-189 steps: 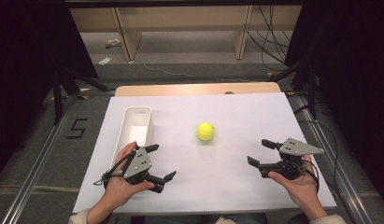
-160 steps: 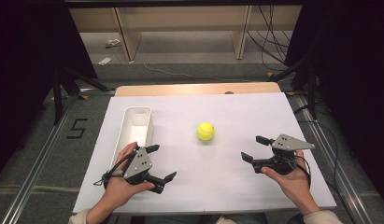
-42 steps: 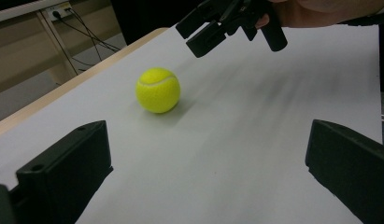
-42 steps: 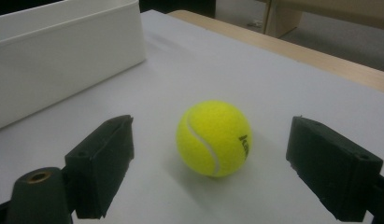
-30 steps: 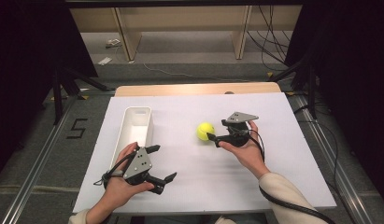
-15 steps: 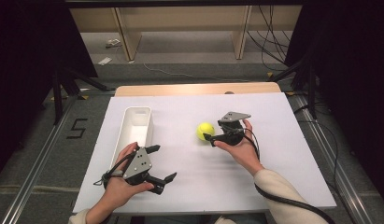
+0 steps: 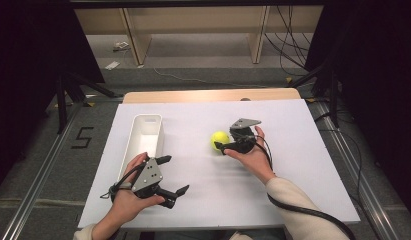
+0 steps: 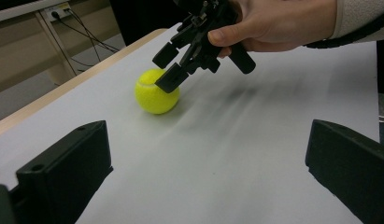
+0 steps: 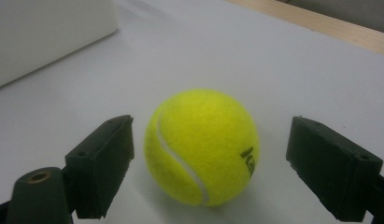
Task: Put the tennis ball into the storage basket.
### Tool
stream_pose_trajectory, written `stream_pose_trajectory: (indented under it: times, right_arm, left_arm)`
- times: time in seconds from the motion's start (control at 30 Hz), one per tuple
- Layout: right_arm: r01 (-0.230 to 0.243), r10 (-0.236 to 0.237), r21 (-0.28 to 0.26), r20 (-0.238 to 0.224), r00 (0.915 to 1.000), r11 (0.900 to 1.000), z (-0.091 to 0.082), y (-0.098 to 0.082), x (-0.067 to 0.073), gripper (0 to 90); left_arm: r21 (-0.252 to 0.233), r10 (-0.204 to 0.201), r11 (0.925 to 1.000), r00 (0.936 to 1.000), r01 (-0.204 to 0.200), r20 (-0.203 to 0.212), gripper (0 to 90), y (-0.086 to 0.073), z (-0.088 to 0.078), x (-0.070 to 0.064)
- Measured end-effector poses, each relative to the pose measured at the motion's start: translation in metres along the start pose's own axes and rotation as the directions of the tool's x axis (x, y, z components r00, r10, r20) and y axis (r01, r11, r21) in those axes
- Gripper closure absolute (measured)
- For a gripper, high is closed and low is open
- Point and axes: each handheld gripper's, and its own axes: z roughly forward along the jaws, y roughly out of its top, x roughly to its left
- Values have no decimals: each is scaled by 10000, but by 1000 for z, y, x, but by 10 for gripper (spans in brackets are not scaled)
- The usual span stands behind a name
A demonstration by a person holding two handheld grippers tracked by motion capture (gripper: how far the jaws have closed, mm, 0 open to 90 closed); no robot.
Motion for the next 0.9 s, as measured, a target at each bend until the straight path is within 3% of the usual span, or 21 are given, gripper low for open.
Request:
stream_pose_trajectory:
  times: [0.9]
  right_arm:
    - [-110, 111, 450, -12, 9999, 9989, 30, -1, 1, 156]
  left_arm:
    - [-36, -3, 10000, 10000, 3, 4, 0, 0, -1, 0]
